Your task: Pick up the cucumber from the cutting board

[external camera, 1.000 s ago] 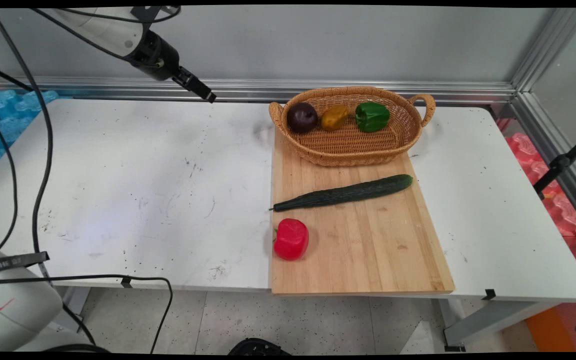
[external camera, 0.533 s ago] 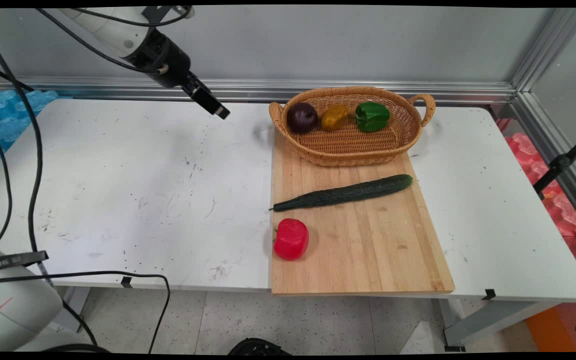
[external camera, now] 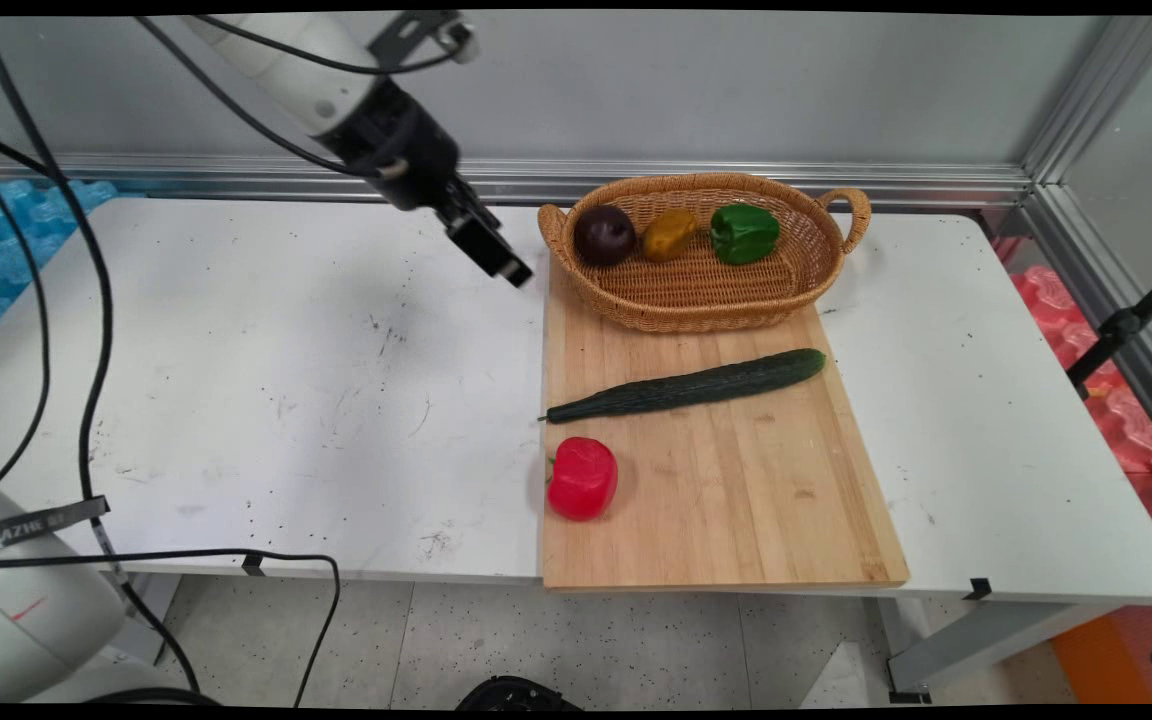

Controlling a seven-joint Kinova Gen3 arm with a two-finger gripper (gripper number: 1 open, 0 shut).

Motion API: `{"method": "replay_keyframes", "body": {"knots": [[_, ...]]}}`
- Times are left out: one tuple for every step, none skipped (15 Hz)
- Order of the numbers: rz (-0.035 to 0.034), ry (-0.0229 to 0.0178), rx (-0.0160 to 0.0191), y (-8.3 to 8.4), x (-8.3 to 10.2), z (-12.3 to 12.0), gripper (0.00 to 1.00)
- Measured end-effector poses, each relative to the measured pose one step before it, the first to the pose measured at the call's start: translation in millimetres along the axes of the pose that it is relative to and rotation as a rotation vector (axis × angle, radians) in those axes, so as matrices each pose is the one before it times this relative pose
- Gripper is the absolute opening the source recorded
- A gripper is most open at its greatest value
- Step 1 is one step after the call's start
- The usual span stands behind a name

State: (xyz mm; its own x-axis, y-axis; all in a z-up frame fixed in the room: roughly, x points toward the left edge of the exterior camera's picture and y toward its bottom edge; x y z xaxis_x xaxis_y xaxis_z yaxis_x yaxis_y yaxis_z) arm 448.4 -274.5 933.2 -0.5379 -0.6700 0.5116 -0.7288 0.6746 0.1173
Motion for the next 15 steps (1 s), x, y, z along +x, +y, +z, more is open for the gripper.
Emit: {"method": "replay_keyframes", "body": {"knots": [[0.01580,-0.00581,-0.01058,9.14,7.02,7.34,1.00],[0.01366,-0.00387,-0.00787,8.39,7.75,8.46,1.00],[0.00994,-0.00359,-0.00445,6.66,6.45,7.42,1.00],[0.00960,-0.00560,-0.00434,7.36,7.57,9.73,1.00],[0.00692,-0.00379,-0.00222,5.93,6.63,9.15,1.00],[0.00794,-0.00647,-0.00222,6.52,7.68,11.66,1.00],[0.00694,-0.00718,-0.00111,6.01,7.30,11.70,1.00],[0.00544,-0.00614,-0.00019,4.85,6.14,10.64,1.00],[0.00572,-0.00764,0.00093,5.11,6.75,12.45,1.00],[0.00609,-0.00751,0.00187,4.73,6.78,12.40,1.00],[0.00592,-0.00634,0.00282,3.63,5.87,10.68,1.00],[0.00624,-0.00789,0.00403,3.84,6.49,12.36,1.00],[0.00595,-0.00748,0.00398,3.20,5.63,10.78,1.00],[0.00381,-0.00727,0.00311,2.38,4.71,9.85,1.00],[0.00488,-0.00881,0.00437,2.38,4.99,10.81,1.00]]}}
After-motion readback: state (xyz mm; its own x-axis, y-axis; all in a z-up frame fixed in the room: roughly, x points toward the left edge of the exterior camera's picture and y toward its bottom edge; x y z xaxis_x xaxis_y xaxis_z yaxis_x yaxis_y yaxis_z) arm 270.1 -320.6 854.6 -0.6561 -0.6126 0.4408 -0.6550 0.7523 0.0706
